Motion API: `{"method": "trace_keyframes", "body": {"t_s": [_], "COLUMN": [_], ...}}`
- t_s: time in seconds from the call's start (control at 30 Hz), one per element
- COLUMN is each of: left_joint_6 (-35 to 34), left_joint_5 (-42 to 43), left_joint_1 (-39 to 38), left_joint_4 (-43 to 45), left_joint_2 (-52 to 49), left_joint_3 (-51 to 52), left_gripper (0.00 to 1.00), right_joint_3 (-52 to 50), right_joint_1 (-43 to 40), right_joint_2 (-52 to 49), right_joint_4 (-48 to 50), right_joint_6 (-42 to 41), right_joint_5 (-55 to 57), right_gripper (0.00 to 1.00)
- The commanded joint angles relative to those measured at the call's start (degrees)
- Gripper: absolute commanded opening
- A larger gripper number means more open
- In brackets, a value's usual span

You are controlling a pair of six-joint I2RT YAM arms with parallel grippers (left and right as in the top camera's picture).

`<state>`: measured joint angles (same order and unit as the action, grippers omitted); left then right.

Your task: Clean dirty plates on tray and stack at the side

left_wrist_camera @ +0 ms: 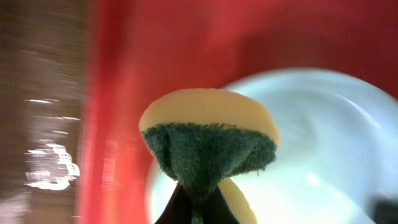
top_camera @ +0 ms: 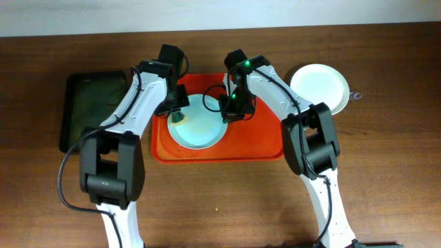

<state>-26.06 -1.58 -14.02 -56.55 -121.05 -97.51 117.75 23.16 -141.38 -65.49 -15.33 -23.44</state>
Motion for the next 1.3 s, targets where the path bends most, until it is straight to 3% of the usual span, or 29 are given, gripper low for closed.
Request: {"method": "trace_keyframes", "body": {"t_s": [0.0, 0.13, 0.33, 0.5, 0.73, 0.9, 1.03, 1.17, 1.27], "left_joint_6": [2.2, 3.9, 3.8, 0.7, -0.3, -1.8, -1.8, -1.7, -1.7], "left_joint_5": [8.6, 7.1, -10.7, -22.0, -15.9, -8.8, -6.0, -5.7, -5.8], "left_joint_1": [-1.3, -3.0, -2.8, -1.4, 1.6, 8.9, 17.4, 24.9, 28.3], "left_joint_4": [0.1, 0.2, -2.1, -9.3, -12.7, -11.7, -12.1, -11.1, -9.5], "left_joint_2": [0.4, -1.8, -1.7, -1.7, 0.8, 2.1, 2.1, 1.8, 0.5], "left_joint_3": [2.2, 5.9, 7.5, 2.7, -7.0, -8.1, -7.8, -7.4, -7.4], "left_gripper": [0.00, 0.00, 0.00, 0.00, 0.00, 0.00, 0.00, 0.00, 0.00], "right_joint_3": [-1.6, -1.6, -1.6, -1.6, 1.5, 10.3, 19.5, 30.0, 33.7], "right_joint_1": [0.1, 0.1, 0.1, 0.1, 0.1, 0.8, 4.1, 10.4, 15.3], "right_joint_2": [-3.4, -3.4, -3.4, -3.4, -2.8, -0.3, 1.9, 1.9, 1.9], "right_joint_4": [0.0, -0.1, -0.3, -0.3, -3.4, -9.2, -14.2, -20.1, -20.7], "right_joint_6": [-0.6, -0.6, -0.6, -0.6, 3.1, 6.2, 6.3, 6.2, 6.3], "right_joint_5": [6.2, 6.2, 6.2, 6.2, 5.9, 6.5, 22.3, 50.4, 64.0], "right_gripper": [0.05, 0.05, 0.05, 0.04, 0.04, 0.04, 0.04, 0.04, 0.04]}}
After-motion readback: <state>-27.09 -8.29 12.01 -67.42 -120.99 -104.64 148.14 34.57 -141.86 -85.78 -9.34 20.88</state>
